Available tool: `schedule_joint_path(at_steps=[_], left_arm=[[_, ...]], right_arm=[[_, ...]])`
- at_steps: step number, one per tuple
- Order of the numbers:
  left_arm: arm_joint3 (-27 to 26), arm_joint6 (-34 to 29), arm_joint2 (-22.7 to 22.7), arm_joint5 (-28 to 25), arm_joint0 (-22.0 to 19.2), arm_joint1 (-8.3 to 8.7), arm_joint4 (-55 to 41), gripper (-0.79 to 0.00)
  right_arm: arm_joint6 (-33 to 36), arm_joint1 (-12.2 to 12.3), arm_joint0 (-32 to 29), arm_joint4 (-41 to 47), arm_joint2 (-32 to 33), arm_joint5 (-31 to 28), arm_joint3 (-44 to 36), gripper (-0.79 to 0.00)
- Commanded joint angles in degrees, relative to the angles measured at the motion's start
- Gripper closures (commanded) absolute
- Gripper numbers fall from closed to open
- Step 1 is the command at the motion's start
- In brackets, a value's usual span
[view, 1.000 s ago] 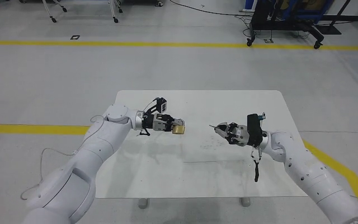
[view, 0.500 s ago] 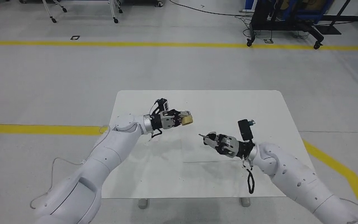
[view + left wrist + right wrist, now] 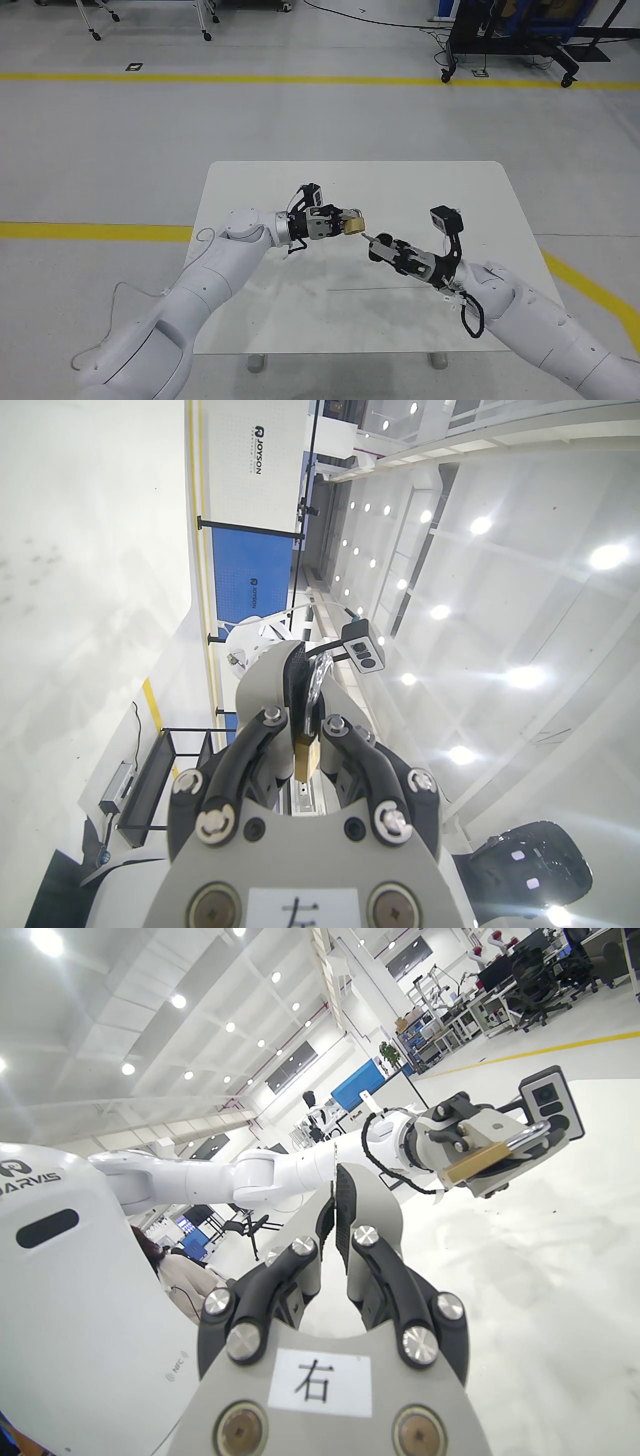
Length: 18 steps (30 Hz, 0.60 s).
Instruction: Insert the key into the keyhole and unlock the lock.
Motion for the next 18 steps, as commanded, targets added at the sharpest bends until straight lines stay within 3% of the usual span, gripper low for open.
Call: schedule_joint_path(at_steps=[1,5,9,11,15,18], left_arm=[[0.0,0.0,0.0,0.0,0.0,0.00,0.0,0.000],[0.0,0.0,0.0,0.0,0.0,0.00,0.0,0.000],[-0.7,7.6,-1.5,1.0,1.5,0.05,-0.2,0.000],[-0.9,8.3,-2.8,1.7,2.4,0.24,-1.7,0.000],[-1.4,10.3,-4.8,2.3,3.2,0.87,-1.0,0.000],[-2.7,12.5,-5.0,4.1,3.3,1.04,1.7,0.000]], right_arm=[[0.1,0.0,0.0,0.2,0.0,0.0,0.0,0.000],[0.1,0.0,0.0,0.2,0.0,0.0,0.0,0.000],[0.1,0.0,0.0,0.2,0.0,0.0,0.0,0.000],[-1.6,-0.3,-1.1,1.4,0.1,5.5,0.2,0.000],[5.4,-0.4,-3.1,17.7,-1.5,14.9,-3.0,0.000],[6.9,-0.1,-4.5,26.1,-0.1,22.8,-4.4,0.000]])
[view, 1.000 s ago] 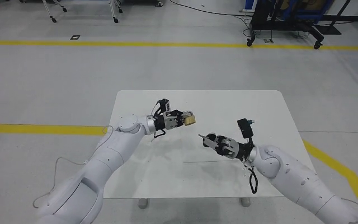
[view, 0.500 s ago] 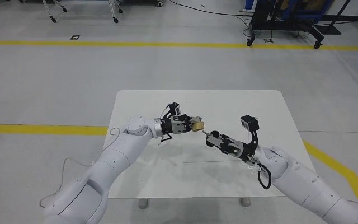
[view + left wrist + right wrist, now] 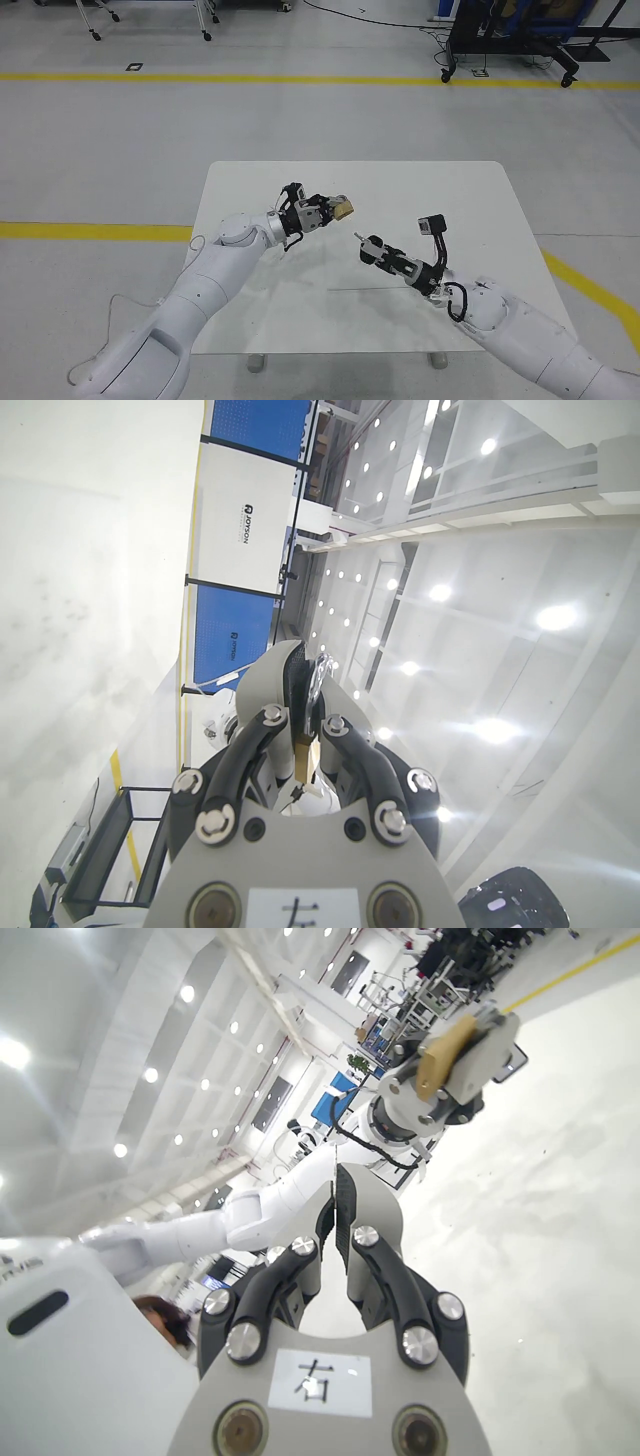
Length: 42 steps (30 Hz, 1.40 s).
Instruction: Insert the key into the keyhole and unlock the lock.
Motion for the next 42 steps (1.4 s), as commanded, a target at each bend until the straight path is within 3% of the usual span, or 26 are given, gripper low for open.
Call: schedule_joint_path(at_steps=[1,5,8,11,25,32,42], left_arm=[[-1.0,1.9,0.1,1.3,-0.1,0.00,2.2,0.000],[-2.7,6.2,0.6,2.4,-0.4,-0.10,6.8,0.000],[-3.9,7.3,0.8,3.2,0.1,-0.31,8.2,0.000],[-4.3,7.3,0.5,3.8,0.5,-0.46,8.6,0.000],[-4.4,6.6,0.4,4.6,0.5,-0.51,8.5,0.000],[-4.4,6.6,0.4,4.6,0.5,-0.51,8.5,0.000],[-9.2,10.7,-1.1,2.9,2.9,0.10,14.4,0.000]], right_arm=[[-1.2,0.3,-1.1,4.9,1.5,5.6,-1.2,0.000],[-6.2,0.8,-4.2,5.2,4.3,11.4,-4.7,0.000],[-8.8,1.2,-7.1,4.2,6.3,12.5,-7.6,0.000],[-5.2,1.6,-9.3,6.2,7.2,13.7,-10.1,0.000],[-5.2,1.6,-9.3,6.2,7.2,13.7,-10.1,0.000],[-18.5,-0.3,-10.3,-2.1,5.9,22.0,-12.9,0.000],[-29.2,-3.6,-11.7,-4.3,3.8,24.7,-13.5,0.000]])
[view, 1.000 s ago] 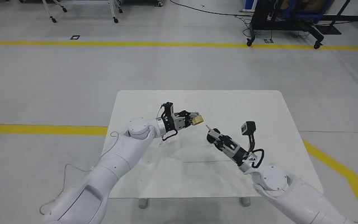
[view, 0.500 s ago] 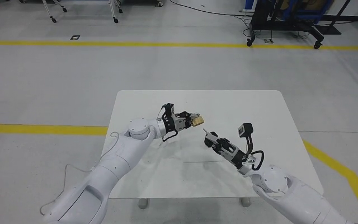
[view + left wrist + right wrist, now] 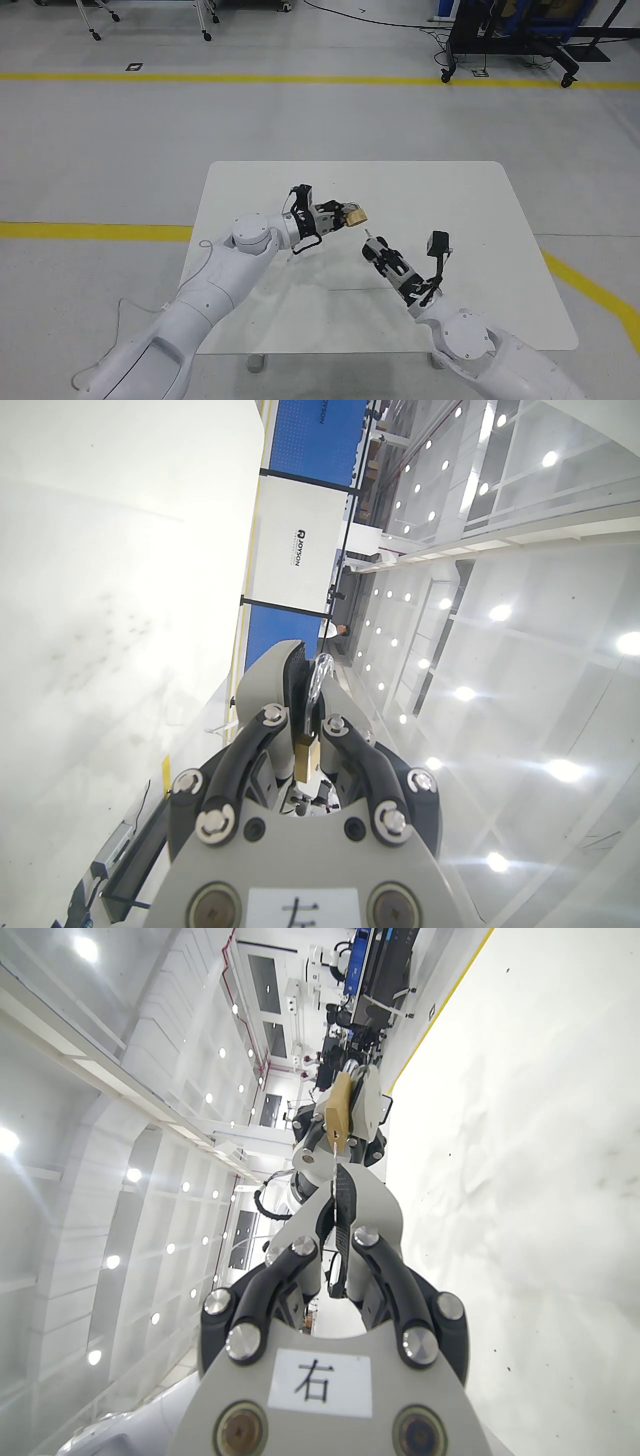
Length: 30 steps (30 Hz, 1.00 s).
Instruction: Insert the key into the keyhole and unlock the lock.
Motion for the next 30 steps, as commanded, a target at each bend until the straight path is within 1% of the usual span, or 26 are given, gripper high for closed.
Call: schedule_joint_path(at_steps=[1,9,16,22,30], left_arm=[[-0.9,0.4,-0.3,-0.5,0.6,0.12,1.2,0.000],[-2.4,-0.2,-2.0,0.4,1.8,0.37,2.2,0.000],[-3.0,-0.6,-2.8,1.0,2.3,0.32,3.6,0.000],[-3.0,-1.2,-3.2,1.2,2.5,0.14,4.4,0.000],[-2.9,-1.6,-3.9,1.2,2.8,-0.09,5.1,0.000]], right_arm=[[-1.7,-0.6,-0.2,-0.6,-0.4,0.8,-0.3,0.000],[-1.4,-2.5,-0.4,-1.6,-0.6,0.6,-0.7,0.000],[-2.9,-3.8,-0.7,-1.8,0.2,2.6,-1.2,0.000],[-0.6,-5.0,0.2,1.2,1.4,4.6,0.1,0.000],[0.5,-6.2,-0.2,1.1,2.4,5.4,0.7,0.000]])
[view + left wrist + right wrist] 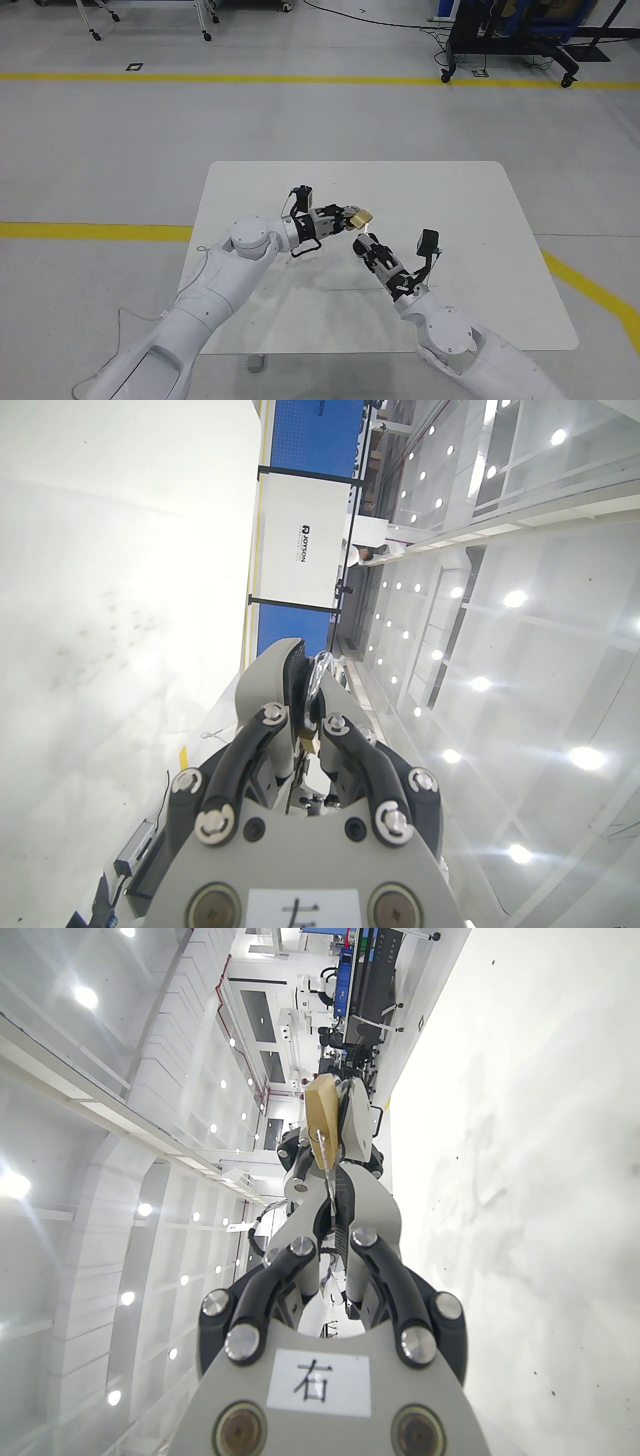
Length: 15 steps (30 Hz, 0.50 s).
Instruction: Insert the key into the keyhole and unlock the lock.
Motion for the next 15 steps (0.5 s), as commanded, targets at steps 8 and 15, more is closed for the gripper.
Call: schedule_joint_path(at_steps=[8,15], left_arm=[[-0.2,-1.0,-1.2,-1.6,-0.2,0.23,3.1,0.000],[-1.3,-1.3,-0.7,-2.3,0.1,0.31,7.7,0.000]], right_arm=[[11.0,0.9,-2.4,-2.7,4.5,4.2,-0.2,0.000],[12.5,2.3,-8.4,-9.5,9.7,6.7,-4.6,0.000]])
